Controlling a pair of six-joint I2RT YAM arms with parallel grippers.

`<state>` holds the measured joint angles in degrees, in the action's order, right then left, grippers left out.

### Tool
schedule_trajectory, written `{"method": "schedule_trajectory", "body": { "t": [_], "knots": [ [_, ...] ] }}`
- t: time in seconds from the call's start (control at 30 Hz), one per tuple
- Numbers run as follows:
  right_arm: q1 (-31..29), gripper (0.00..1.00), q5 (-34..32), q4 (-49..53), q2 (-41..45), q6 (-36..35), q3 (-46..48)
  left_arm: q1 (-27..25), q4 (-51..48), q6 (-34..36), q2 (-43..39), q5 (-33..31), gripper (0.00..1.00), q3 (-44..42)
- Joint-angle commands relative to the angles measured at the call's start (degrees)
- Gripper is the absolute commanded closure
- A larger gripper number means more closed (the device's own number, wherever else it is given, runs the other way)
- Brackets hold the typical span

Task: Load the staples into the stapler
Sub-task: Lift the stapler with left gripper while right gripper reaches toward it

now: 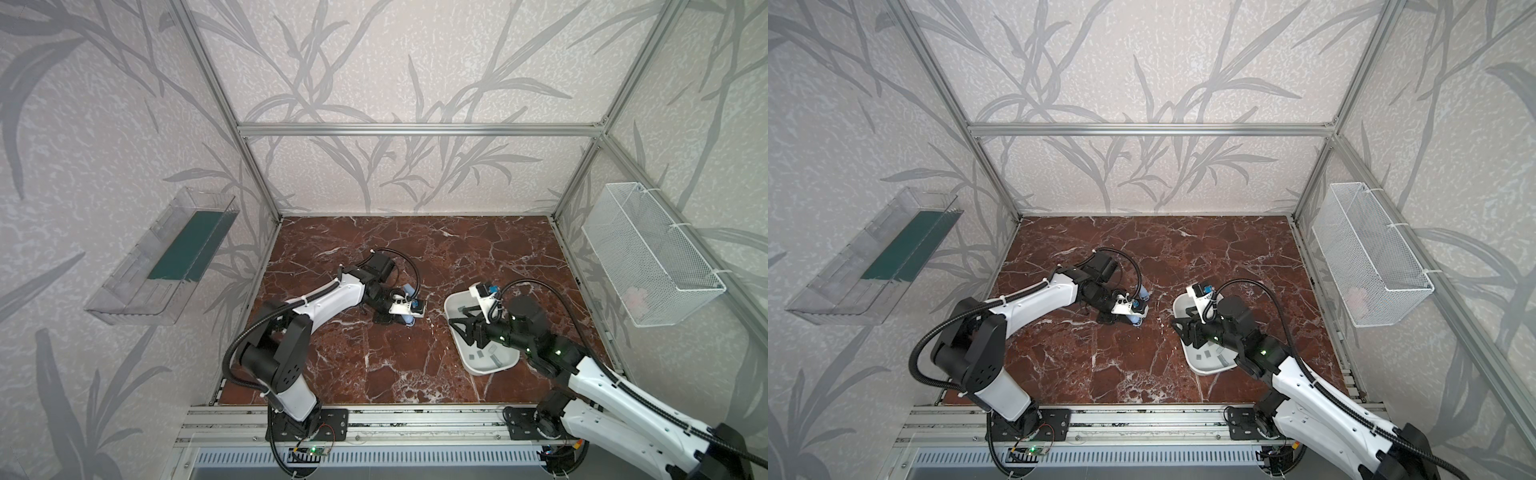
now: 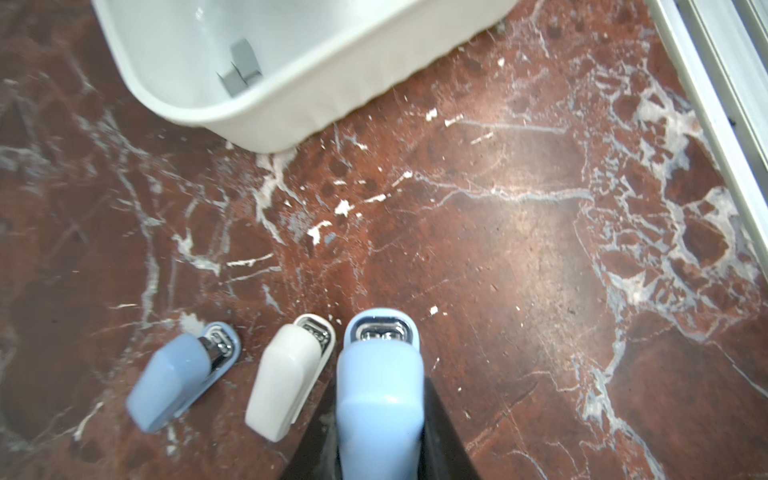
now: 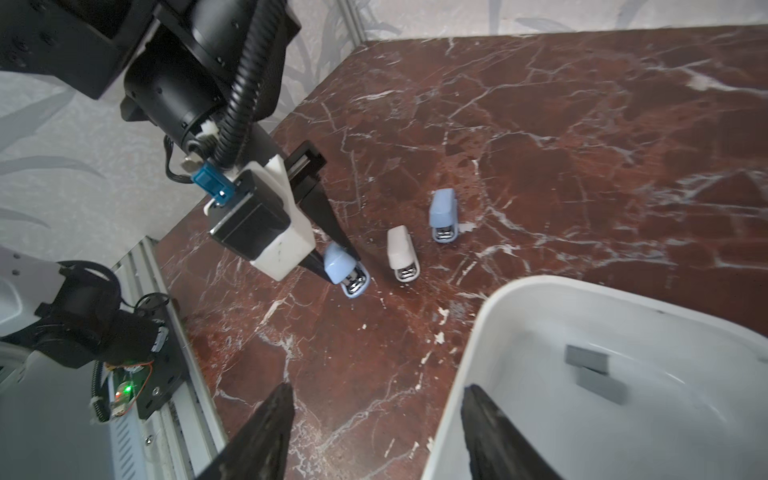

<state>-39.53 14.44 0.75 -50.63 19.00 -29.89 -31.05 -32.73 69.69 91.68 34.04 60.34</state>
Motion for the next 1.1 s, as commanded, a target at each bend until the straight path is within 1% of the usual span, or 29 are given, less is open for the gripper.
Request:
{"method": "schedule_trajectory", "body": {
  "t": [0.0, 0.03, 0.13, 0.2, 0.33, 0.4, 0.47, 0.57, 0.63, 0.73, 0.83, 0.97, 1.03, 1.07],
  "knots": [
    [-1.0, 0.42, -0.02, -9.63, -4.82, 7.24, -2.33, -2.7, 7.59, -9.54, -5.0, -2.38, 0.98, -4.68],
    [-0.99, 0.43, 0.15, -10.92, -6.13, 9.03, -2.68, -3.06, 9.28, -11.97, -6.32, -2.65, 1.0, -5.72],
    [-0.96, 0.44, 1.1, -14.43, -8.43, 12.57, -3.74, -3.85, 13.41, -17.47, -9.72, -2.23, 1.0, -9.05],
    [-0.96, 0.48, 1.42, -16.83, -9.49, 15.4, -3.78, -4.98, 15.42, -19.49, -12.47, -2.43, 1.0, -11.27],
    [-0.9, 0.56, 0.67, -20.32, -11.27, 21.24, -2.6, -5.24, 25.17, -27.57, -17.74, -2.17, 1.0, -16.94],
    [-0.9, 0.59, 0.95, -21.34, -11.7, 23.52, -1.9, -5.22, 27.35, -29.7, -18.91, -1.36, 1.0, -17.88],
    [-1.12, 0.59, 2.29, -24.14, -12.39, 26.01, -0.5, -5.23, 33.11, -33.75, -19.35, -0.59, 1.0, -19.53],
    [-1.3, 0.6, 3.05, -30.32, -14.59, 29.79, 2.94, -5.21, 39.76, -35.58, -19.22, 3.09, 1.0, -22.4],
    [-1.67, 0.6, 4.28, -34.66, -16.94, 29.32, 4.32, -5.21, 42.28, -36.46, -19.03, 4.06, 1.0, -23.76],
    [-1.96, 0.65, 7.55, -39.22, -19.4, 24.43, 5.01, -5.16, 41.36, -37.39, -19.21, 4.11, 1.0, -23.38],
    [-1.96, 0.65, 6.95, -35.66, -18.09, 20.71, 4.84, -5.24, 35.78, -36.87, -20.2, 3.61, 1.0, -21.67],
    [-1.96, 0.63, 7.54, -35.31, -16.88, 20.36, 5.13, -5.13, 38.24, -36.86, -21.44, 4.54, 1.0, -23.71],
    [-1.91, 0.63, 10.48, -36.15, -17.04, 18.44, 4.92, -5.16, 38.52, -36.77, -21.65, 5.98, 1.0, -23.95],
    [-2.01, 0.63, 12.15, -36.44, -16.62, 15.9, 5.01, -5.15, 37.84, -36.82, -21.72, 6.65, 1.0, -23.58]
  ]
}}
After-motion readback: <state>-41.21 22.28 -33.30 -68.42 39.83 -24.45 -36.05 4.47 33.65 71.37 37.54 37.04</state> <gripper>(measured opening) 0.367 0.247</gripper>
